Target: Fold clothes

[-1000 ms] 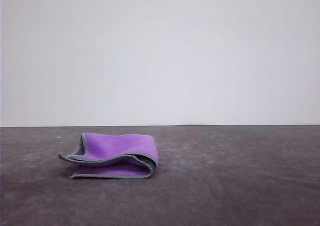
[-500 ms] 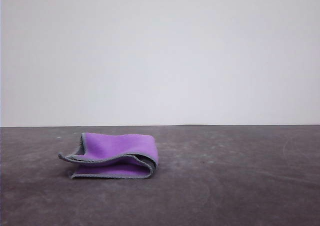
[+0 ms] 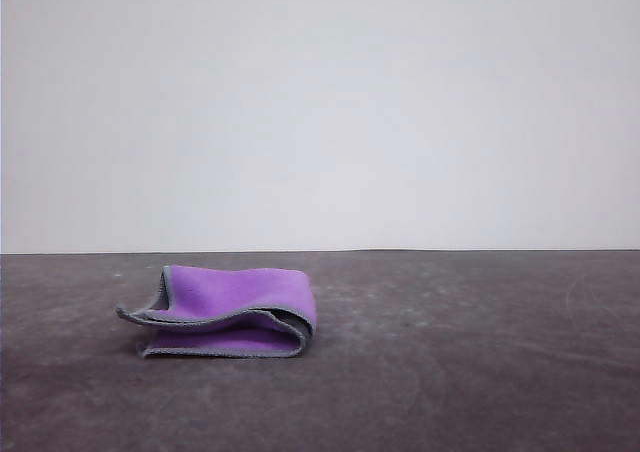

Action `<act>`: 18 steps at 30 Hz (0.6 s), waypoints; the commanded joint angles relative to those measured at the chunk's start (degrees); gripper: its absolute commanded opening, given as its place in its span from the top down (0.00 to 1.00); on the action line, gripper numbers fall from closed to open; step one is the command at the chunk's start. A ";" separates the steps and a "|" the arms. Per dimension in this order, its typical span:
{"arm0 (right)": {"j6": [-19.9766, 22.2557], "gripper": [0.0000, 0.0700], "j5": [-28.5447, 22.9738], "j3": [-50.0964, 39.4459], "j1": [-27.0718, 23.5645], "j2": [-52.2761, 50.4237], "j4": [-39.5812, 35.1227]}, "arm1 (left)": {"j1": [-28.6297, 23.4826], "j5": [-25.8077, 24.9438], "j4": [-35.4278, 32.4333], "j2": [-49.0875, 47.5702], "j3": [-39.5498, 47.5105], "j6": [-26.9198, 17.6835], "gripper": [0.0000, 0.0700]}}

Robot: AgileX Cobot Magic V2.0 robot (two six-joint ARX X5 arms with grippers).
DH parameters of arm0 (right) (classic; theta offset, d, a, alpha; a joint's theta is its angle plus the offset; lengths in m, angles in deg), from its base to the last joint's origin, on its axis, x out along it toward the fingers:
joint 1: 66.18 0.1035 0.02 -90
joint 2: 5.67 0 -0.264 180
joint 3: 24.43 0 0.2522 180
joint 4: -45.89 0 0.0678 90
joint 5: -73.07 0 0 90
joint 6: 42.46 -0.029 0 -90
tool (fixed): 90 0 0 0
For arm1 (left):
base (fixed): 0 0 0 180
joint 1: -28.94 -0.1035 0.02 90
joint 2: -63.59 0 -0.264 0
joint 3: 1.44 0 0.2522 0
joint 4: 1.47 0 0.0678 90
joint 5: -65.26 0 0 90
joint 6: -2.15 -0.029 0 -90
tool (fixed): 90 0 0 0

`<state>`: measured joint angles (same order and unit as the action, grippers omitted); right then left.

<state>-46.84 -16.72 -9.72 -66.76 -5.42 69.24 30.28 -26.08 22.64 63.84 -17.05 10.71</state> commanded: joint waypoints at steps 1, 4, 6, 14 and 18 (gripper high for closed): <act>-0.13 0.99 -0.17 -0.28 0.00 -0.04 -0.70 | -0.11 0.28 0.39 -0.07 1.09 -0.50 0.98; -0.13 0.99 -0.19 -0.28 0.00 -0.04 -0.70 | -0.11 0.28 0.39 -0.07 1.09 -0.50 0.98; -0.13 0.99 -0.17 -0.28 0.00 -0.04 -0.72 | -0.11 0.28 0.39 -0.07 1.09 -0.50 0.98; -0.13 0.99 -0.17 -0.28 0.00 -0.04 -0.72 | -0.11 0.28 0.39 -0.07 1.09 -0.50 0.98; -0.13 0.99 -0.17 -0.28 0.00 -0.04 -0.70 | -0.11 0.28 0.39 -0.07 1.09 -0.50 0.98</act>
<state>-46.84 -16.72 -9.72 -66.76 -5.42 69.24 30.28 -26.10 22.64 63.84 -17.05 10.73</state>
